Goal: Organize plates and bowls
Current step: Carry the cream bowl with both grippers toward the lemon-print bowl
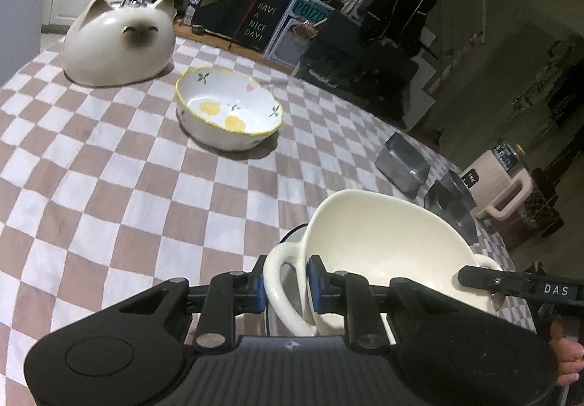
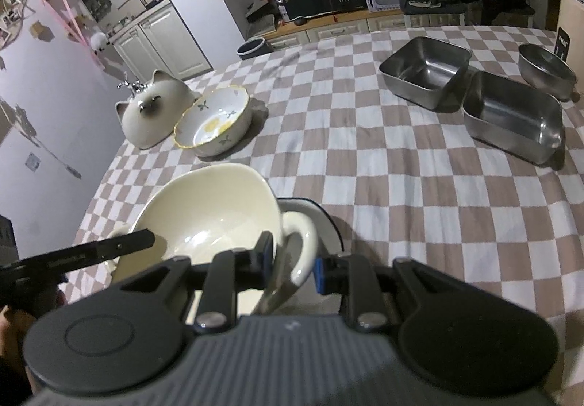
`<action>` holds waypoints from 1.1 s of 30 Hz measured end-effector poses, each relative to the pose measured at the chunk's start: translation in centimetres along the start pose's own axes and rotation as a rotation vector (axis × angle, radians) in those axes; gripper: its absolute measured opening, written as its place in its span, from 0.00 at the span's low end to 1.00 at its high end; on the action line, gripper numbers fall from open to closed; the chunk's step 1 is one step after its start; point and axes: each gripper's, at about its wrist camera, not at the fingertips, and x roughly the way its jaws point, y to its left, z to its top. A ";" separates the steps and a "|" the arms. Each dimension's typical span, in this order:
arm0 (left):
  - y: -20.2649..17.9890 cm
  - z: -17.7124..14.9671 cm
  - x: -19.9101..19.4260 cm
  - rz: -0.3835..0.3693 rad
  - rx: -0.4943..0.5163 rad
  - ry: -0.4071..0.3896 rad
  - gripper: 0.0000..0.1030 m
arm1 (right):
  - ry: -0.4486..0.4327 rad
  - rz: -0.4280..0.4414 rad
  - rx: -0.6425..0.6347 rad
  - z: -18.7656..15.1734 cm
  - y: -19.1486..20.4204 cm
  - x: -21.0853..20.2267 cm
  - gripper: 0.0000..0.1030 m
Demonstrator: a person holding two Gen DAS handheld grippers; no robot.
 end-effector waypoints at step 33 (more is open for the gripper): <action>0.5 -0.8 4.6 0.065 0.019 0.130 0.30 | 0.121 -0.192 -0.114 0.2 1.5 3.5 0.32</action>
